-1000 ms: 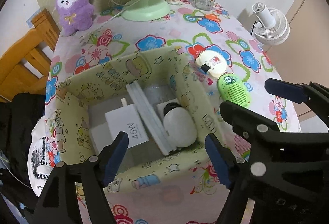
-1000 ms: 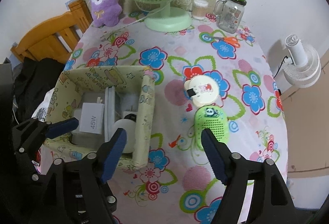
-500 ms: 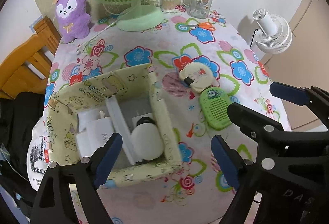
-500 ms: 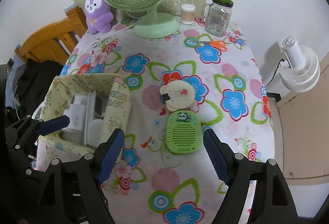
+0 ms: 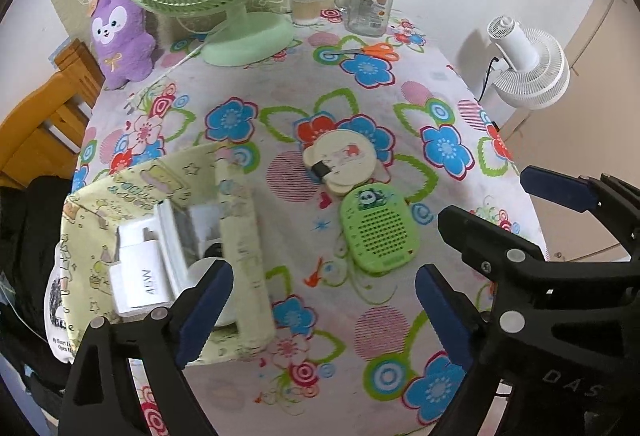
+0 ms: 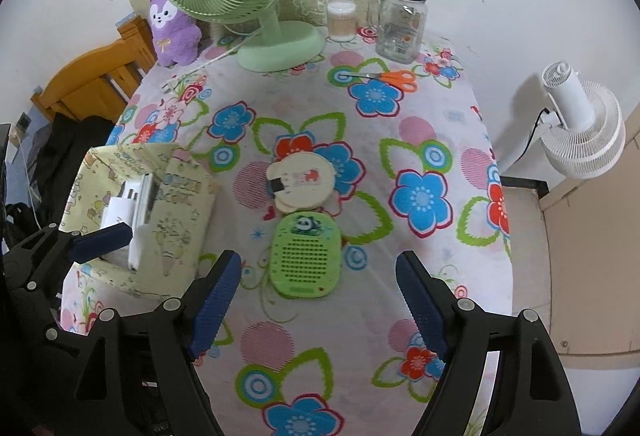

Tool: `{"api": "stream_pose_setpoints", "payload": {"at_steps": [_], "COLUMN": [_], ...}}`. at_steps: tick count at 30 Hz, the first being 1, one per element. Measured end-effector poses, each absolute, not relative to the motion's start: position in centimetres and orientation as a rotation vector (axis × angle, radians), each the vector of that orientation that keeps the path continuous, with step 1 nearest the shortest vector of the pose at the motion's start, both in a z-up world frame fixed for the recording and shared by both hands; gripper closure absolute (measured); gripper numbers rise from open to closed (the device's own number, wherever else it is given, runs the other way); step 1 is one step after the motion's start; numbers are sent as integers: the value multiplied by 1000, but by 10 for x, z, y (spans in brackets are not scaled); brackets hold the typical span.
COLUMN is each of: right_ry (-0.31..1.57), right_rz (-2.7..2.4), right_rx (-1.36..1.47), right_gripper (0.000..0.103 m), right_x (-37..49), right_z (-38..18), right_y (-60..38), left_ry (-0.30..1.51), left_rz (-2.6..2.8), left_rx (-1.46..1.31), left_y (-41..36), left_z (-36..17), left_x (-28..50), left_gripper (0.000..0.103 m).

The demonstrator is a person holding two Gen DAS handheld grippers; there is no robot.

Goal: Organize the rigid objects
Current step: 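Open left gripper and withdraw both grippers from the box, then move both grippers toward the green panda pad and white round case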

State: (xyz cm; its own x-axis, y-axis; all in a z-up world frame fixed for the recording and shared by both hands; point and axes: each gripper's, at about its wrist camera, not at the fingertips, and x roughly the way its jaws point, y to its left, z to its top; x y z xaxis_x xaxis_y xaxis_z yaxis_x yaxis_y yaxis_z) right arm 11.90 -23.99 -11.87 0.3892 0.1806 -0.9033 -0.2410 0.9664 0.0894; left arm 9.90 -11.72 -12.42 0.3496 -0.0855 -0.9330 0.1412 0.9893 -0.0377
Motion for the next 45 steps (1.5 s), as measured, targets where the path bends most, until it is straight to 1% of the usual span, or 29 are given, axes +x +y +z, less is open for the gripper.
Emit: {"api": "stream_pose_setpoints", "payload": {"at_steps": [6, 15, 32, 43, 45], "right_ry": [1144, 1166, 1245, 1283, 1291], "right_rz": [280, 284, 300, 315, 317], "right_rx": [-63, -81, -90, -115, -116], "right_gripper": [21, 21, 21, 21, 21], "right_x": [129, 147, 185, 198, 200], "right_z": [-123, -139, -195, -221, -224], "right_y": [-261, -286, -298, -298, -298], "left_ry": [1209, 1243, 1323, 1351, 1359], "left_rz": [-132, -102, -23, 47, 53], "left_rx": [47, 1, -86, -157, -163], "left_y": [-138, -161, -176, -174, -174], "left_z": [-128, -147, -208, -234, -238], "left_x": [107, 123, 152, 154, 152], "left_gripper": [5, 4, 4, 4, 7]}}
